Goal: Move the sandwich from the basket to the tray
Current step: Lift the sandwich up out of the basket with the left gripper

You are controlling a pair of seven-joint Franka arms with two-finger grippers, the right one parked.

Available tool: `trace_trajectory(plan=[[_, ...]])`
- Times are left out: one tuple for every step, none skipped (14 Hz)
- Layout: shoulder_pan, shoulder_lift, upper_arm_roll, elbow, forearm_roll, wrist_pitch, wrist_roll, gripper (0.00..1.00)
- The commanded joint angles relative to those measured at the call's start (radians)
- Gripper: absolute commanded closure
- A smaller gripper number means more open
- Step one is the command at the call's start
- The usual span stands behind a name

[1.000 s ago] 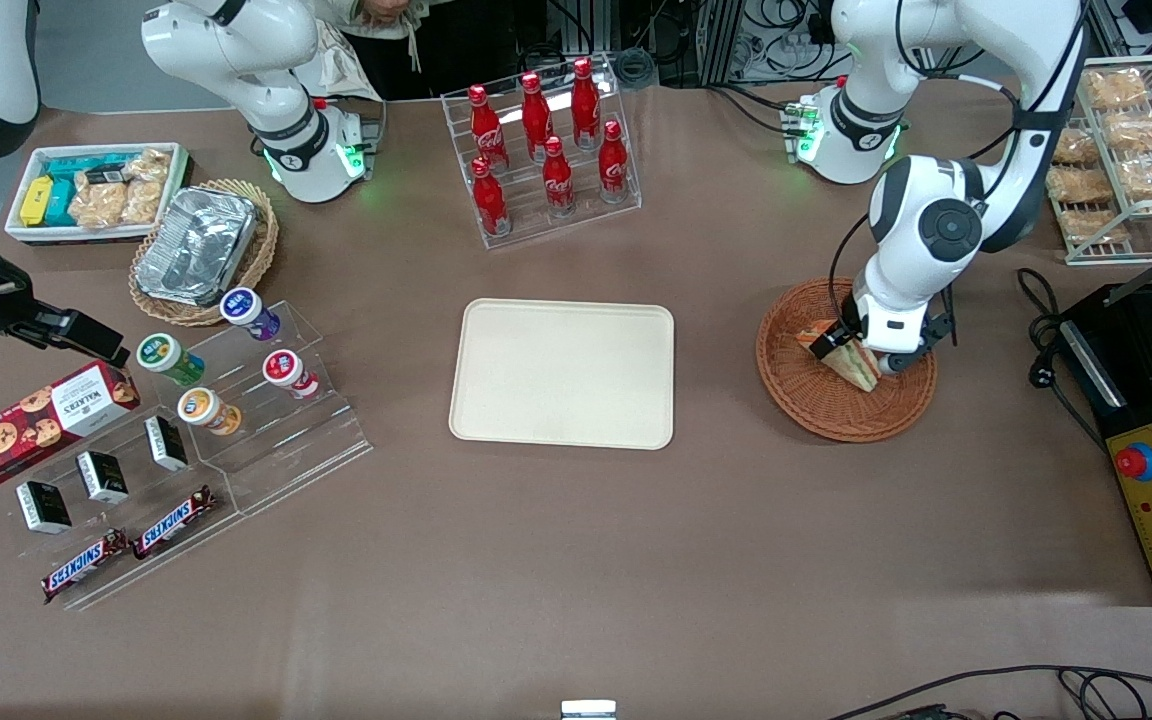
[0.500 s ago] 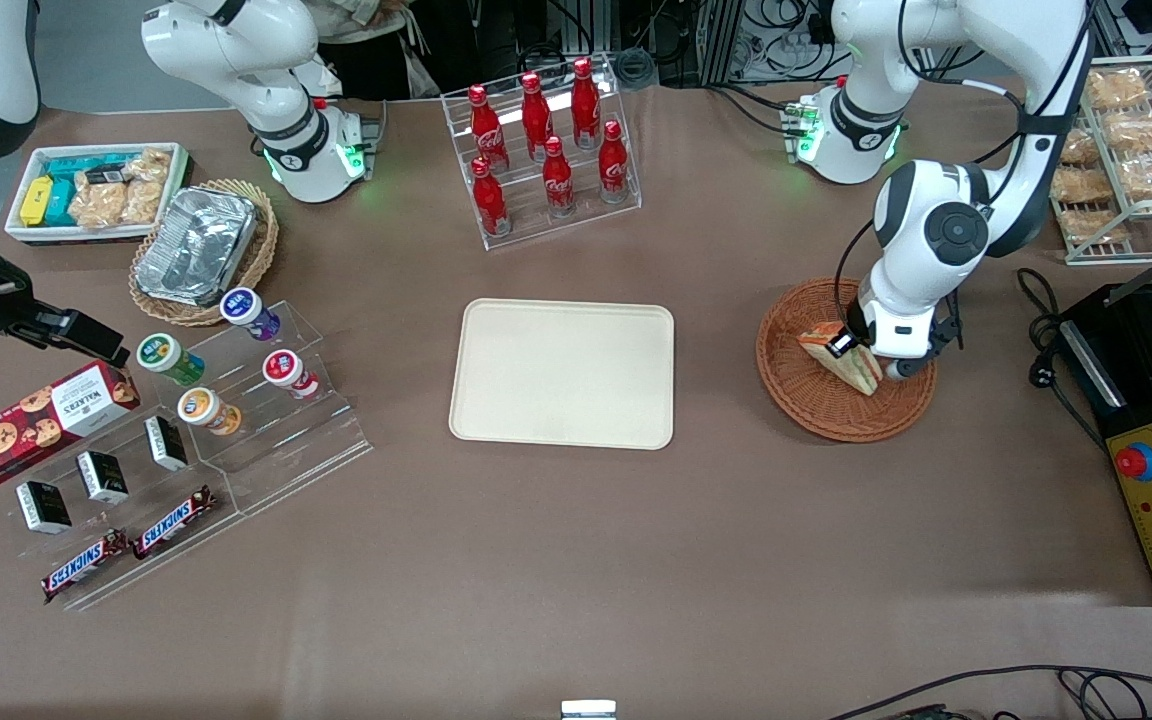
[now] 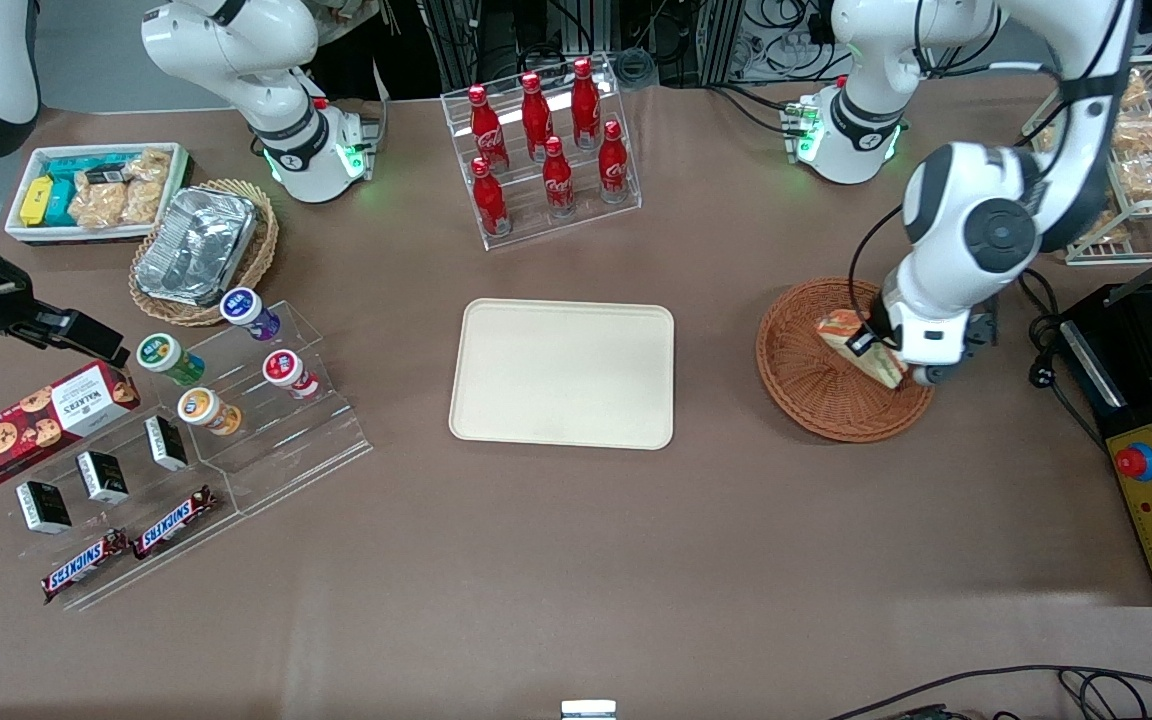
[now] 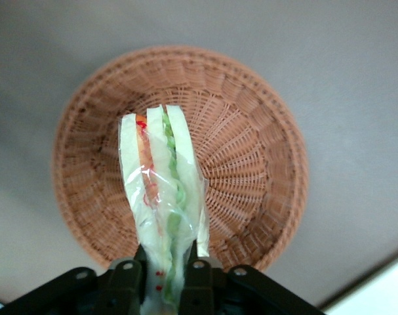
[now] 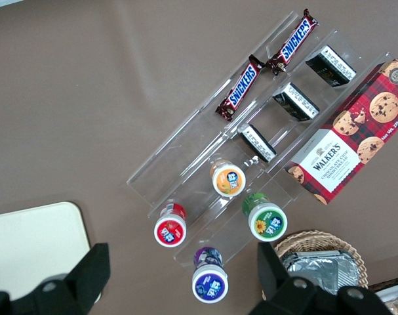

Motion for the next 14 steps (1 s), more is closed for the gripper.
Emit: trace_trajectory(plan=[[0.024, 0.01, 0.001, 0.193, 0.011, -0.176, 0.047, 1.0], [0.03, 0.007, -0.001, 0.239, 0.003, -0.216, 0.081, 1.0], [0.03, 0.005, 0.001, 0.271, 0.001, -0.245, 0.121, 1.0], [0.03, 0.005, 0.001, 0.296, 0.003, -0.268, 0.155, 1.0], [0.03, 0.005, 0.001, 0.317, 0.004, -0.282, 0.176, 1.0], [0.03, 0.005, 0.001, 0.337, 0.004, -0.295, 0.196, 1.0], [0.03, 0.003, 0.001, 0.356, 0.01, -0.308, 0.218, 1.0], [0.033, 0.003, 0.001, 0.368, 0.017, -0.328, 0.239, 1.0], [0.037, 0.005, 0.001, 0.382, 0.015, -0.35, 0.265, 1.0], [0.045, 0.003, 0.001, 0.39, 0.017, -0.371, 0.297, 1.0], [0.047, 0.003, -0.001, 0.39, 0.015, -0.39, 0.319, 1.0], [0.045, 0.002, -0.001, 0.39, 0.014, -0.394, 0.327, 1.0], [0.041, 0.002, -0.007, 0.39, 0.014, -0.394, 0.33, 1.0], [0.033, 0.003, -0.009, 0.39, 0.009, -0.393, 0.331, 1.0]])
